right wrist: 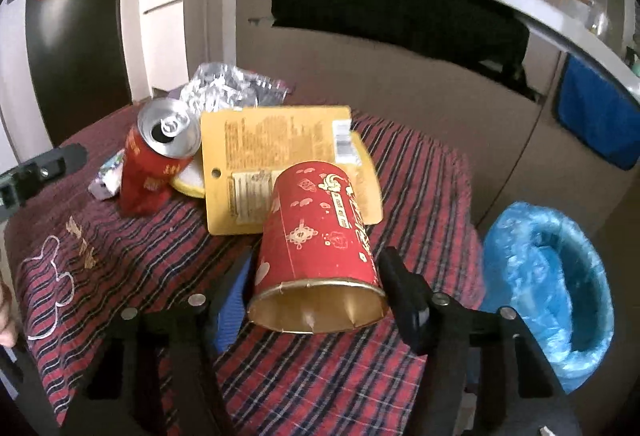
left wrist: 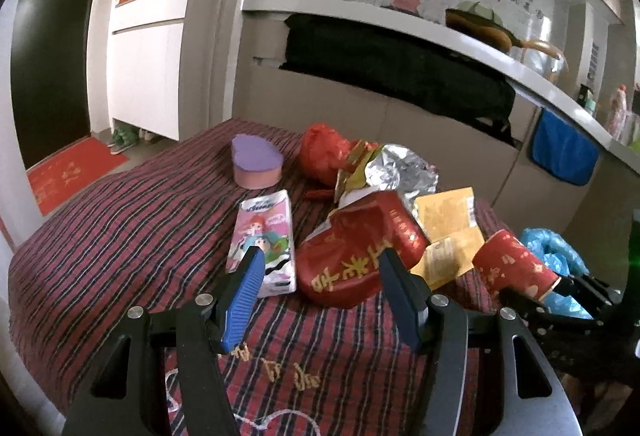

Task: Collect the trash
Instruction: 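Move right tool toward red paper cup while left tool approaches tissue pack, then grasp red paper cup with right tool while left tool grasps Kleenex tissue pack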

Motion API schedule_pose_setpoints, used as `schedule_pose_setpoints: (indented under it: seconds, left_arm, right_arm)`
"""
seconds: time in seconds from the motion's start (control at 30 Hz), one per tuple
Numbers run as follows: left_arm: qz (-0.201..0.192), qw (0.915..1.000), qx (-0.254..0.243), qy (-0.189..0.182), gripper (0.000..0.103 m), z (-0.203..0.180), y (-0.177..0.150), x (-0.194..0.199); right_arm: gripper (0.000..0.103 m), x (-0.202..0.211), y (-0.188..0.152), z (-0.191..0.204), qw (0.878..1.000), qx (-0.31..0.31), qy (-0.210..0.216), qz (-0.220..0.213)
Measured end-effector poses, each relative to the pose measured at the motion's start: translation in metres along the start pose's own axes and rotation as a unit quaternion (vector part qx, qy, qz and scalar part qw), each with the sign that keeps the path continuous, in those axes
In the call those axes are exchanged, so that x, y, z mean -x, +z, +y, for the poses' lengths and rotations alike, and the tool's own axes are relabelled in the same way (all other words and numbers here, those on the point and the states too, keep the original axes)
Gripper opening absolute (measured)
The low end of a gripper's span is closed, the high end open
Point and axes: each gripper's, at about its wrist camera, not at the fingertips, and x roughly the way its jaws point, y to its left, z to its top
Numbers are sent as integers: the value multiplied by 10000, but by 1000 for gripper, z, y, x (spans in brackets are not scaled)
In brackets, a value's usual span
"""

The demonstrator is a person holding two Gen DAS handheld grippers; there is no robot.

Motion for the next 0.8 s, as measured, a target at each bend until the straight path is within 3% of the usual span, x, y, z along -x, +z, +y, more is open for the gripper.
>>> schedule_pose_setpoints:
  seconds: [0.1,0.27,0.47,0.8]
  left_arm:
    - [-101,9999,120,44,60,8,2,1]
    - [289,9985,460,88,60,35,12,-21]
    - [870,9945,520,263,60,55,22,-63]
    - [1335,9887,459,506,60,60,26,-118]
  right_arm:
    - [58,8,0,-5,10000,-41,-2,-1]
    - [58,11,-3,-8,9998,-130,148,76]
    - [58,15,-5,3,9999,75,84,-1]
    - [58,17,-3,9,9997,232,-48,-73]
